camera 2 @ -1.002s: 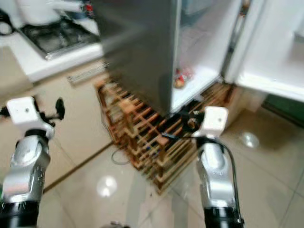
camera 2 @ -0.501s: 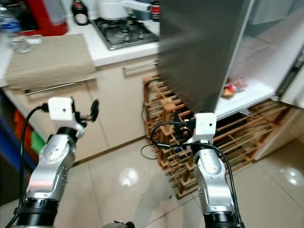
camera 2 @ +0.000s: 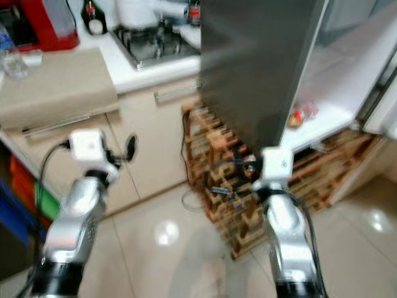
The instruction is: Restocking fridge
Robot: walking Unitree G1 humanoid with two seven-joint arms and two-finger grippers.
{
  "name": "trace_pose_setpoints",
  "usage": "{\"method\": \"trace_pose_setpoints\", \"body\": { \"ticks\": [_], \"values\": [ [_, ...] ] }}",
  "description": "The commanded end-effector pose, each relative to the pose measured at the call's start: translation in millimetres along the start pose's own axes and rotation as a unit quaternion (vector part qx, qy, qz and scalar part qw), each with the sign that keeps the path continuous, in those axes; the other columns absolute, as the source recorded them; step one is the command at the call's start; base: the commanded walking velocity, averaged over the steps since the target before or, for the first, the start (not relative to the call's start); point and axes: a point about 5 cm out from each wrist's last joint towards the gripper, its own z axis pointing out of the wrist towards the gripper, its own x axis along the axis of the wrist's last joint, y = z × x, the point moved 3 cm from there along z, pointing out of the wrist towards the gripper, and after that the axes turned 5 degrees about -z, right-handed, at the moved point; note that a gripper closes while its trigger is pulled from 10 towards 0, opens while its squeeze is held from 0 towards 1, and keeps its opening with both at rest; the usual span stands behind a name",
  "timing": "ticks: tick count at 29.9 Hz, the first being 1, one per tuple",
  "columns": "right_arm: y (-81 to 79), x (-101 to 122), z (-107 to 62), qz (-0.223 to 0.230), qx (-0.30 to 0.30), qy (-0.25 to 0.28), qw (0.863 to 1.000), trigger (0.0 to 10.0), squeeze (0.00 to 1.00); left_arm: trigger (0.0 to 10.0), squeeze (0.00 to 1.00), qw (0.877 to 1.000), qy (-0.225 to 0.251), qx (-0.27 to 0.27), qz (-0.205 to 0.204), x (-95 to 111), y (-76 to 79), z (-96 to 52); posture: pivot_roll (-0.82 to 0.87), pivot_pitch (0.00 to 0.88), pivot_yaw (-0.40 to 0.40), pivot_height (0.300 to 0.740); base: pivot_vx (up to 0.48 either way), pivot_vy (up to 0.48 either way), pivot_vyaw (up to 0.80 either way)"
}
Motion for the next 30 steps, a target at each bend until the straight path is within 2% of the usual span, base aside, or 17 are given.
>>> {"method": "trace_pose_setpoints", "body": {
  "ticks": [1, 3, 5, 6, 12, 14, 18, 20, 22, 28, 30],
  "values": [
    [-12.4, 6.3, 4.3, 0.015, 0.018, 0.012, 1.0, 10.0, 0.0, 10.0, 0.0, 1.0, -0.001, 0.019, 0.01, 1.8, -15.2, -3.0, -0.1, 0.0, 0.04, 0.74, 0.0, 0.0, 0.59],
    [-13.8, 6.5, 4.6, 0.016, 0.02, 0.012, 1.0, 10.0, 0.0, 10.0, 0.0, 1.0, -0.003, 0.019, 0.012, 2.3, -16.5, -3.4, -0.1, 0.0, 0.04, 0.74, 0.0, 0.0, 0.59],
    [-14.6, 3.8, 5.0, 0.032, 0.016, 0.005, 0.999, 10.0, 0.0, 10.0, 0.0, 0.999, 0.003, 0.031, 0.02, 5.0, -27.0, -6.6, -0.09, 0.0, 0.041, 0.74, 0.0, 0.0, 0.58],
    [-13.7, -1.6, 6.5, 0.033, 0.006, -0.014, 0.999, 10.0, 0.0, 10.0, 0.0, 0.999, 0.009, 0.045, 0.019, 7.6, -37.9, -9.8, -0.09, 0.0, 0.041, 0.74, 0.0, 0.0, 0.56],
    [-16.6, 1.8, 6.8, 0.016, 0.024, -0.004, 1.0, 10.0, 0.0, 10.0, 0.0, 0.997, 0.01, 0.07, 0.018, 8.8, -47.6, -12.8, -0.08, 0.0, 0.039, 0.74, 0.0, 0.0, 0.47],
    [-18.2, 4.6, 9.0, 0.018, 0.029, 0.002, 0.999, 10.0, 0.0, 10.0, 0.0, 0.996, 0.008, 0.088, 0.033, 7.9, -50.7, -13.0, -0.08, 0.0, 0.03, 0.74, 0.0, 0.0, 0.61],
    [-19.0, 6.9, 11.9, 0.022, 0.029, 0.005, 0.999, 10.0, 0.0, 10.0, 0.0, 0.994, 0.007, 0.095, 0.058, 7.4, -50.2, -11.9, -0.08, 0.0, 0.026, 0.74, 0.0, 0.0, 0.59],
    [-19.0, 8.6, 13.2, 0.02, 0.031, 0.008, 0.999, 10.0, 0.0, 10.0, 0.0, 0.994, 0.005, 0.095, 0.056, 6.4, -49.4, -11.4, -0.08, 0.0, 0.024, 0.74, 0.0, 0.0, 0.58],
    [-18.9, 11.6, 14.9, 0.003, 0.036, 0.013, 0.999, 10.0, 0.0, 10.0, 0.0, 0.995, 0.003, 0.095, 0.042, 5.0, -47.6, -11.1, -0.08, 0.0, 0.024, 0.74, 0.0, 0.0, 0.58],
    [-19.7, 15.0, 15.0, -0.017, 0.036, 0.022, 0.999, 10.0, 0.0, 10.0, 0.0, 0.995, -0.001, 0.089, 0.035, 3.1, -42.3, -9.8, -0.08, 0.0, 0.027, 0.74, 0.0, 0.0, 0.57],
    [-14.2, 15.6, 15.2, -0.016, 0.003, 0.026, 1.0, 10.0, 0.0, 10.0, 0.0, 0.999, -0.001, 0.048, 0.018, 2.5, -32.6, -8.7, -0.09, 0.0, 0.03, 0.74, 0.0, 0.0, 0.27]
  ]
}}
